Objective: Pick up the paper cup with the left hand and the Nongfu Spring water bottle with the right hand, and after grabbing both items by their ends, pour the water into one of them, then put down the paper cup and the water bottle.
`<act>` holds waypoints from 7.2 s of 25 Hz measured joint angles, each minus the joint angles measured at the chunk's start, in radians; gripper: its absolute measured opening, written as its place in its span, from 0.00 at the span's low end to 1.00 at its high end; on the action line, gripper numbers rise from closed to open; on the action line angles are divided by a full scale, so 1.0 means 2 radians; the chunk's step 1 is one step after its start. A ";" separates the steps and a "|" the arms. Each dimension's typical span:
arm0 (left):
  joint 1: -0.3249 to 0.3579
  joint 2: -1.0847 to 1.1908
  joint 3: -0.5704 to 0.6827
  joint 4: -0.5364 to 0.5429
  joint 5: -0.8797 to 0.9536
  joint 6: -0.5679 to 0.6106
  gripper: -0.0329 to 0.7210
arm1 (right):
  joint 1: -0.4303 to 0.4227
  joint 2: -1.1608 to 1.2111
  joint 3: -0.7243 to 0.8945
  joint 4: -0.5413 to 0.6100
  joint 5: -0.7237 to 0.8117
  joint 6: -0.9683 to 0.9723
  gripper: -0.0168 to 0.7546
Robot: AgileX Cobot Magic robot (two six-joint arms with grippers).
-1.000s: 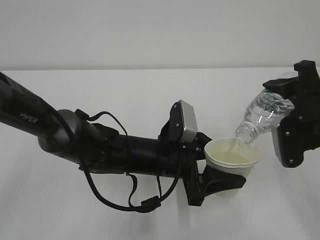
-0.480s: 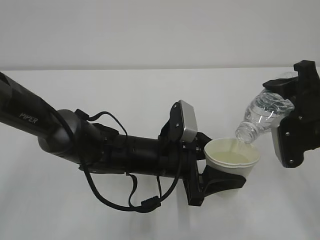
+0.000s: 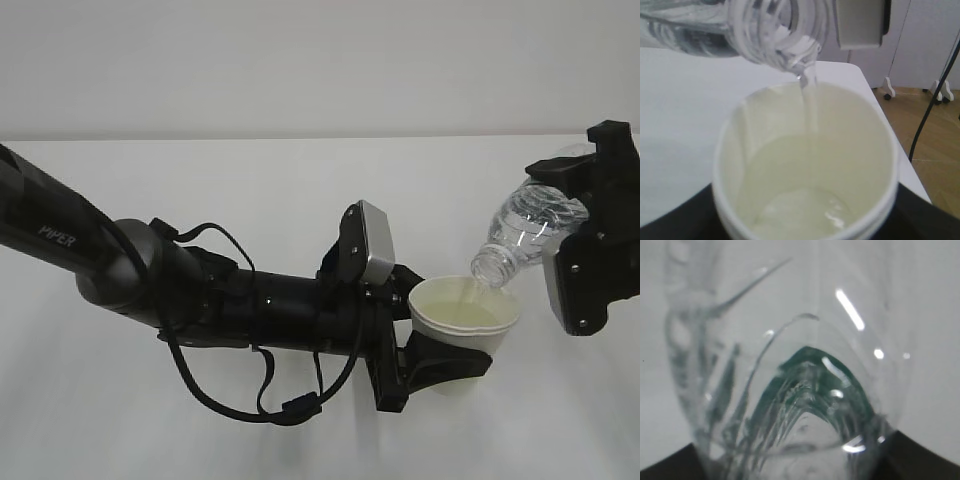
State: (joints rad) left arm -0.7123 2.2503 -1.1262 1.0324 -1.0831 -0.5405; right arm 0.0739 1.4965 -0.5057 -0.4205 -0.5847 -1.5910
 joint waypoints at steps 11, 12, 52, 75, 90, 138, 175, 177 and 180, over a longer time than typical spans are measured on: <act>0.000 0.000 0.000 0.002 0.000 0.000 0.67 | 0.000 0.000 0.000 0.000 0.000 -0.003 0.53; 0.000 0.000 0.000 0.003 0.000 0.000 0.67 | 0.000 0.002 0.000 0.001 0.000 -0.006 0.53; 0.000 0.000 0.000 0.004 0.000 0.000 0.67 | 0.000 0.015 0.000 0.008 -0.018 -0.023 0.53; 0.000 0.000 0.000 0.006 0.000 0.000 0.67 | 0.000 0.015 0.000 0.008 -0.019 -0.026 0.49; 0.000 0.000 0.000 0.006 0.000 0.000 0.67 | 0.000 0.015 0.000 0.026 -0.037 0.033 0.49; 0.020 -0.015 0.000 -0.069 0.027 0.021 0.67 | 0.000 0.015 0.077 0.153 -0.220 0.615 0.48; 0.033 -0.015 0.000 -0.070 0.026 0.079 0.67 | 0.000 0.266 -0.063 0.172 -0.270 0.815 0.48; 0.033 -0.015 0.000 -0.070 0.026 0.079 0.67 | 0.000 0.267 -0.070 0.172 -0.268 0.816 0.48; 0.035 -0.015 0.000 -0.070 0.026 0.079 0.67 | 0.000 0.268 -0.081 0.175 -0.255 0.816 0.48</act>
State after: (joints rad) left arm -0.6414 2.2194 -1.1262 0.8932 -1.0310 -0.3834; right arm 0.0739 2.0325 -0.6682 -0.0700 -1.0949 0.0402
